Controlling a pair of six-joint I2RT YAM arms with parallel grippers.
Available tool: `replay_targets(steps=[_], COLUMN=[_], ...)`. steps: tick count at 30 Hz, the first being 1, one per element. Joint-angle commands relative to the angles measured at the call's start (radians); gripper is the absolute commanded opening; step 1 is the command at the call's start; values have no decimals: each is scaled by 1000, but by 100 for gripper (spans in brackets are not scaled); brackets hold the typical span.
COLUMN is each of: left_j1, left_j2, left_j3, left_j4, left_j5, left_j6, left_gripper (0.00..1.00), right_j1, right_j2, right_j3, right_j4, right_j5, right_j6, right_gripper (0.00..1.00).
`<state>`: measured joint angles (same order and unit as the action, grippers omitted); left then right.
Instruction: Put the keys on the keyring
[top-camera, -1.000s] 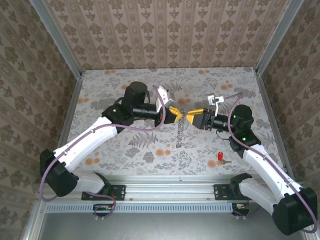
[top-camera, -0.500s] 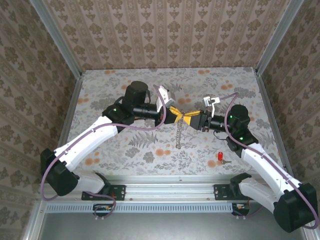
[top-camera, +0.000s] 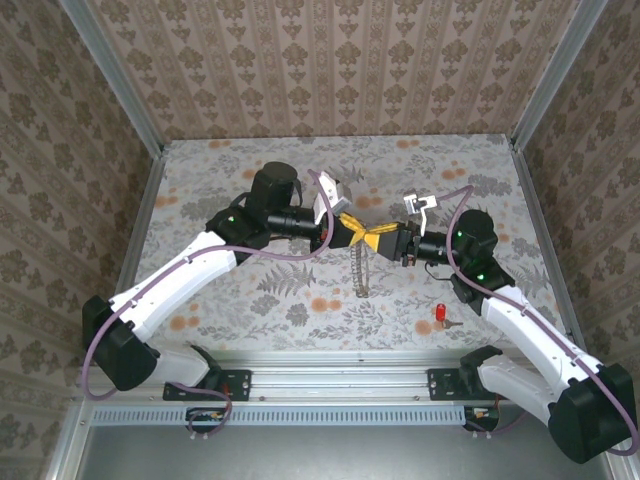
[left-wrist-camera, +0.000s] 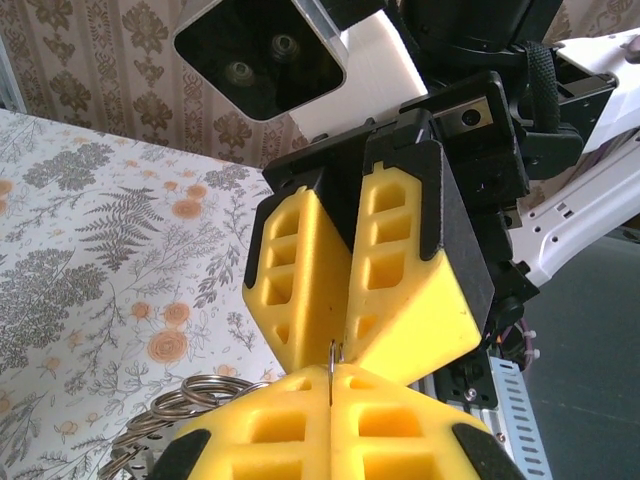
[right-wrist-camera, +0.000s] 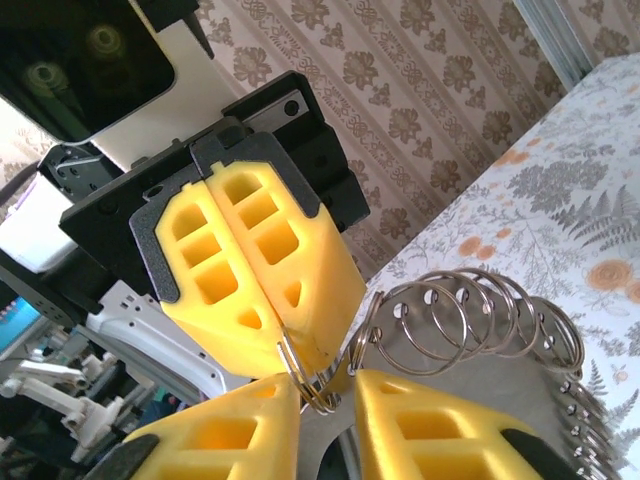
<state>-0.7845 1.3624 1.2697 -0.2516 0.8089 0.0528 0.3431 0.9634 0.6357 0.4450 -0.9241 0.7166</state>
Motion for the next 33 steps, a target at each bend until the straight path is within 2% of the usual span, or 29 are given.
replay_targets(steps=[1,3,7,9,11,12,16,20,24,33], left_j1=[-5,-5,-5,-1,11,20,41,44,30,-38], left_j2=[10,12,9,-5,-29,-43,-118,-171,-180,-119], left_j3=[48,49,51,44,34,25,-48,-134,-193,-196], left_j4=[6,5,10,29,43,60,192,343,452,454], left_j5=[45,45,24,-18,-65,-86,-156,-208,-211,-216], left_j6=[-4,-7,-33,-64,-109,-139,-259,-405,-519,-542], left_gripper=[0,0,0,13,20,27,41,42,37,37], right_j1=[6,5,5,5,3,1,-1,-2,0,0], right_j2=[-5,-6,-10,-14,-17,-17,-18,-18,-22,-17], right_j3=[44,44,40,36,35,36,46,58,61,85], right_j4=[32,31,35,36,29,28,36,54,83,85], right_j5=[17,22,37,46,50,51,53,50,50,51], right_j6=[-13,-14,-17,-26,-40,-43,-47,-38,-14,-3], right_gripper=[12,1,0,0,0,0,0,0,0,0])
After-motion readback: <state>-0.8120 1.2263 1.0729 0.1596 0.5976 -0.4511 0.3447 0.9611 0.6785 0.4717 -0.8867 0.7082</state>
